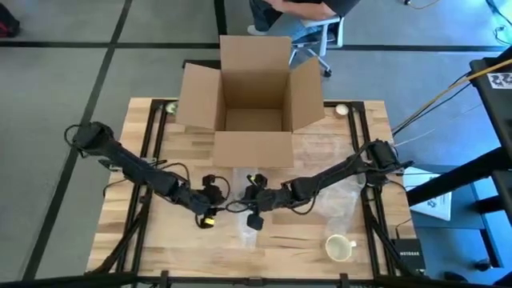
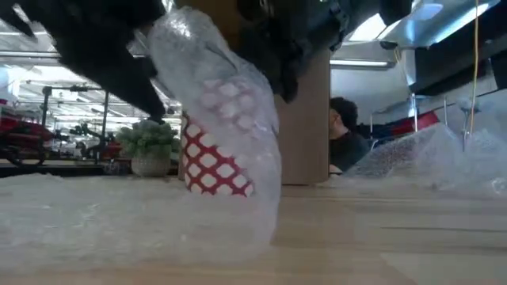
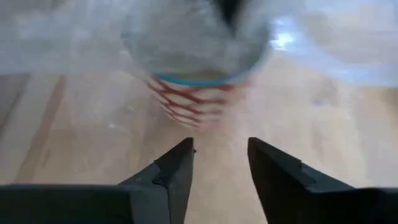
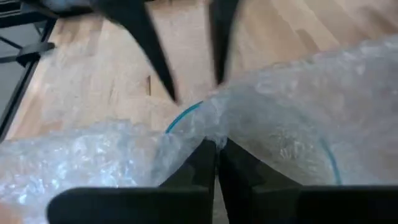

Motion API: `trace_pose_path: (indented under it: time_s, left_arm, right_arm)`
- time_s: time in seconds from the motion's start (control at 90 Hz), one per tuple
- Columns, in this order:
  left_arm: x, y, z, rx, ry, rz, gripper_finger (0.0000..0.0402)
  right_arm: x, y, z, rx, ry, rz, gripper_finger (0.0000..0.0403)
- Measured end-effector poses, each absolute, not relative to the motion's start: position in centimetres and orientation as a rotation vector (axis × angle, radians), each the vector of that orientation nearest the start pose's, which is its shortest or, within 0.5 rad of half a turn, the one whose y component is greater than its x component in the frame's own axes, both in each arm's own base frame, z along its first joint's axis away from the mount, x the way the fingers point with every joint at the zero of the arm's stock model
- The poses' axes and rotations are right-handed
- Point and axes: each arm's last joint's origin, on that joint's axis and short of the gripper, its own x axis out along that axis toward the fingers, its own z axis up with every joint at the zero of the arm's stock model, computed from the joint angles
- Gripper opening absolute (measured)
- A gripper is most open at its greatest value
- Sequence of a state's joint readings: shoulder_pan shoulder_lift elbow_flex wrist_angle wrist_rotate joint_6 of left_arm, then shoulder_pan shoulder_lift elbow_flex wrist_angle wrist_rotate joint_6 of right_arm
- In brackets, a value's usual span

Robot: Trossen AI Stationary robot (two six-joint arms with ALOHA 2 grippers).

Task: Wrap mug
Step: Wrap the red mug with the bubble wrap

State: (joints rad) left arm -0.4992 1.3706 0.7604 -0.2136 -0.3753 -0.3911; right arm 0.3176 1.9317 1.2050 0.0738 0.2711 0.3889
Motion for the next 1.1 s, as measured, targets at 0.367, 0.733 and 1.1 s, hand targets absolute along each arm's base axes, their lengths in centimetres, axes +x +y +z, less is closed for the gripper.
trace_pose_path:
  time_s: [0.367, 0.733, 1.1]
  left_arm:
    - [26.2, -10.4, 22.3, 0.067, 0.521, 0.167, 0.0136]
    - [28.4, -10.0, 18.3, 0.035, 0.655, 0.148, 0.0136]
    - [28.2, -10.3, 18.7, 0.046, 0.629, 0.121, 0.0136]
  right_arm:
    - [39.5, 12.2, 17.5, 0.191, 0.616, -0.084, 0.0000]
    - [40.1, 12.5, 19.1, 0.153, 0.672, -0.056, 0.0001]
    - [40.4, 12.6, 26.4, 0.078, 0.877, -0.098, 0.0079]
